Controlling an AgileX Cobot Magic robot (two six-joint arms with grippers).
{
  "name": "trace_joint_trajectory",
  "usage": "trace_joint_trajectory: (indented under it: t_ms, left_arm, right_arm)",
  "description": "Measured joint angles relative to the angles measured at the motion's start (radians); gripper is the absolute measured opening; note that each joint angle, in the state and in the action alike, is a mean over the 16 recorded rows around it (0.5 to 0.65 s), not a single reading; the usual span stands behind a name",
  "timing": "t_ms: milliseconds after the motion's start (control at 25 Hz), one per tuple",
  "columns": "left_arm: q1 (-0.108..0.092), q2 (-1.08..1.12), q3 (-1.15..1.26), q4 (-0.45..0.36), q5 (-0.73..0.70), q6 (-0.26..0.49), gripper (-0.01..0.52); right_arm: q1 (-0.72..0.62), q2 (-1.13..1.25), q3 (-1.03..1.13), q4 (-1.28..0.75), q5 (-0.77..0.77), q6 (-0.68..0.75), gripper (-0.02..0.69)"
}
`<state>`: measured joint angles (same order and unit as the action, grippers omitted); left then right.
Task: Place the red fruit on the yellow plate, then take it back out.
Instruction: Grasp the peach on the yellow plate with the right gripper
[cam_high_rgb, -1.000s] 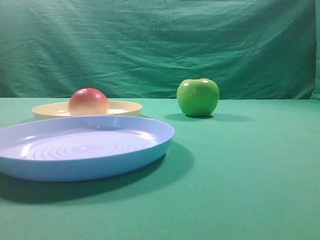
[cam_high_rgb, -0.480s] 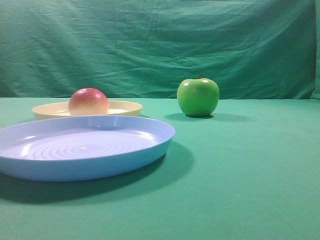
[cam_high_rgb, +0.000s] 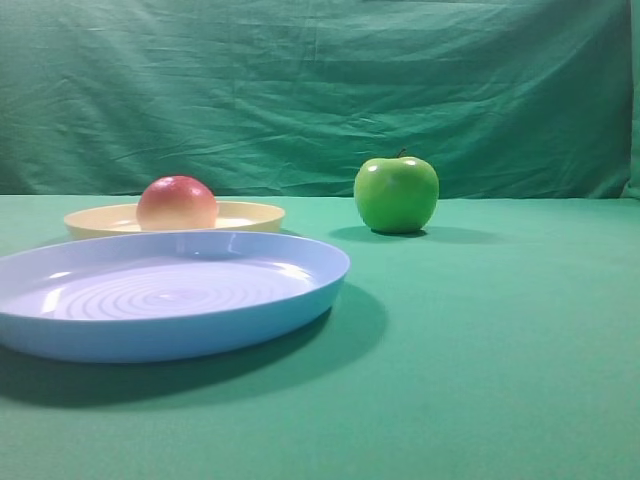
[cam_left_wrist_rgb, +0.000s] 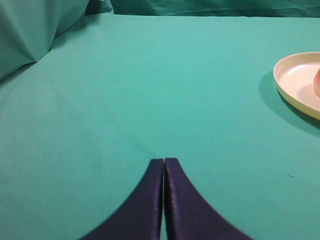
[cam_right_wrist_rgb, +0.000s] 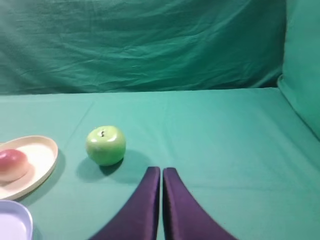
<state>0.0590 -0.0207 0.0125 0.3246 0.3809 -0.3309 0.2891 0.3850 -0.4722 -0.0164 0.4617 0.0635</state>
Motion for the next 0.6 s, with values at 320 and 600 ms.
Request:
trace_joint_trajectory:
  t_ms: [320, 600]
  left_arm:
    - [0.0, 0.0, 0.0, 0.0, 0.0, -0.001, 0.0]
    - [0.0, 0.0, 0.0, 0.0, 0.0, -0.001, 0.0]
  right_arm:
    - [0.155, 0.295, -0.242, 0.0, 0.137, -0.023, 0.0]
    - [0.231, 0.527, -0.386, 0.006, 0.188, -0.031, 0.0]
